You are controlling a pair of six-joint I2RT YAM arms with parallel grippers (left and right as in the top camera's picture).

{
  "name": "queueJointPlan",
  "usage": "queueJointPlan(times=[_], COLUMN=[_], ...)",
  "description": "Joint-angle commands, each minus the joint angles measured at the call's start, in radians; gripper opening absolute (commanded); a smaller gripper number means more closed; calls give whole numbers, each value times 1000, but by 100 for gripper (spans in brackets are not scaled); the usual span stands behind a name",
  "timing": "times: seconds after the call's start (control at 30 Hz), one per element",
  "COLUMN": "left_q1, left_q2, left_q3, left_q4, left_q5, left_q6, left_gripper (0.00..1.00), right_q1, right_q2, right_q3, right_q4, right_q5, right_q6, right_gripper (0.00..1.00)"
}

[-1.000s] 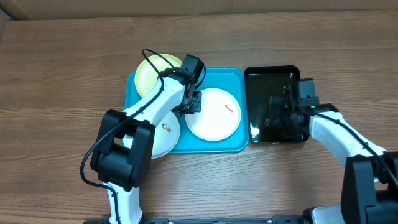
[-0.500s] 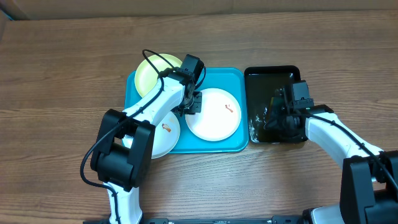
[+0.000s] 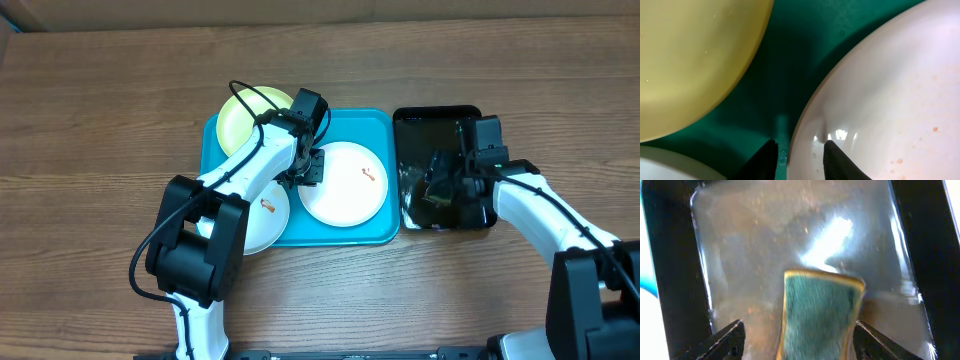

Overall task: Clean dirty plates on tray and stack at the side
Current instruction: 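Grasp the green sponge in the black tray with right gripper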

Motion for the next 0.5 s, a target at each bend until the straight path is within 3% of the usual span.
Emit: queueJointPlan(times=[0.0, 0.2, 0.23, 0.27, 0.37, 0.4, 0.43, 0.47], left_q1=[-2, -2, -2, -2, -2, -2, -1, -2], left_q2=[8, 8, 8, 8, 8, 8, 8, 8], left_q3=[-3, -3, -3, -3, -3, -3, -3, -3], left_q4=[-3, -2, -2, -2, -2, -3, -3, -3], left_q5=[14, 14, 14, 14, 14, 14, 14, 14], left_q6=[0, 0, 0, 0, 0, 0, 0, 0], left_gripper=[32, 32, 32, 32, 32, 32, 33, 34], right_q1=[-2, -2, -2, -2, -2, -2, -2, -2], right_q2=[53, 91, 91, 91, 83, 76, 68, 61], right_q3=[-14, -14, -14, -14, 20, 43, 63, 83], right_q4=[21, 45, 47, 51, 30, -2, -36, -76], right_q5=[20, 19, 19, 19, 0, -15, -26, -36], right_q6=[3, 2, 2, 1, 1, 1, 1, 2], right_gripper=[65, 33, 23, 4, 4, 31, 48, 50])
